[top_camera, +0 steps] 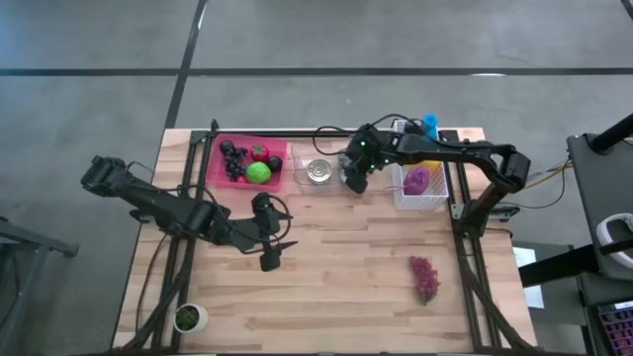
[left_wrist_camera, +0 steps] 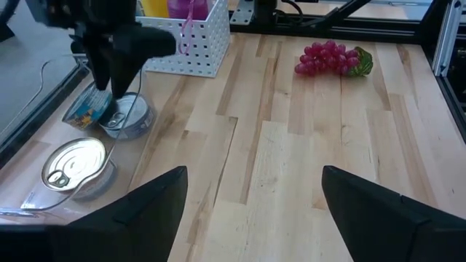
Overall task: Pick & Place Food Item
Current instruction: Put the grapes into the pink bin
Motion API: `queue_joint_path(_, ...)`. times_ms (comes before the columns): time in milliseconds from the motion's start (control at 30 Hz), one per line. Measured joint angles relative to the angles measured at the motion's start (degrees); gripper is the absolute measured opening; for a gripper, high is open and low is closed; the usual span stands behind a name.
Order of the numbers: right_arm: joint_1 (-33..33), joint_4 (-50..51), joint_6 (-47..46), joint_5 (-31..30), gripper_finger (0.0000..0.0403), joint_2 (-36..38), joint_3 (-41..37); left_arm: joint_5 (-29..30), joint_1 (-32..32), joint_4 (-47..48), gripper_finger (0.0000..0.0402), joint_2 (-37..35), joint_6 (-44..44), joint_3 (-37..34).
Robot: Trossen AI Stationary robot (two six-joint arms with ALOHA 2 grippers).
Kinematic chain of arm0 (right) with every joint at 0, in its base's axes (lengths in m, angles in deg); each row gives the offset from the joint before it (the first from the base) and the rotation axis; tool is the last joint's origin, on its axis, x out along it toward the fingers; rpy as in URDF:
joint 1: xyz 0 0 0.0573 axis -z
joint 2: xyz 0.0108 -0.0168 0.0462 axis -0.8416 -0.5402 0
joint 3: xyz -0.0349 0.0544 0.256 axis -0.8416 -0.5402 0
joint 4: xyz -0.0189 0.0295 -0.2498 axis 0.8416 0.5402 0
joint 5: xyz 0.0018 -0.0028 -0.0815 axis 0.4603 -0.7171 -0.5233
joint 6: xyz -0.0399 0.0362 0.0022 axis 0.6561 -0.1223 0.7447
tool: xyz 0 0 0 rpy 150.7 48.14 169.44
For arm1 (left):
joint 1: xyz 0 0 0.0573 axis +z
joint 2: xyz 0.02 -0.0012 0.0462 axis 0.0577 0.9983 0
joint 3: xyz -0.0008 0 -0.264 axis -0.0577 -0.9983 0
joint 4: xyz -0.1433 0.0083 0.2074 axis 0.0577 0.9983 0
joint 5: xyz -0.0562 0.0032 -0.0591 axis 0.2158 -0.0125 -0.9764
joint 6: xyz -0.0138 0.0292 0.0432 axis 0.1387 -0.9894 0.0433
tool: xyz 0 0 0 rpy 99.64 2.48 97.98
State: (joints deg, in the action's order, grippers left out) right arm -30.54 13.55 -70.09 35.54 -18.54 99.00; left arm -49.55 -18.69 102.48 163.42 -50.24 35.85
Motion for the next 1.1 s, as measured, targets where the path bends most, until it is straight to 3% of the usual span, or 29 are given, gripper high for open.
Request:
queue_joint_path(500,3.52,-3.81,-1.97,-2.55,0.0194,-2.35,2.22,0.00,0.00,-0.02,0.0299,0.00,-0.01,-0.01)
queue_joint_path(633,2.10,-0.45,-0.69,0.47,0.0194,0.27,2.18,0.01,-0.01,0.00,0.0296,0.00,-0.04,0.00)
queue_joint_path(767,-2.54,4.23,0.43,0.10,0.0194,4.37,2.18,0.02,0.00,0.04,0.0297,0.00,-0.08,0.02)
queue_joint_path(967,-14.81,12.88,0.95,-9.87,0.0190,11.48,2.20,0.01,-0.02,0.08,0.0307,0.00,-0.10,-0.01)
queue_joint_path(1100,-24.35,17.84,-2.17,-12.97,0.0186,15.88,2.18,0.01,0.00,0.09,0.0312,0.00,-0.10,0.00)
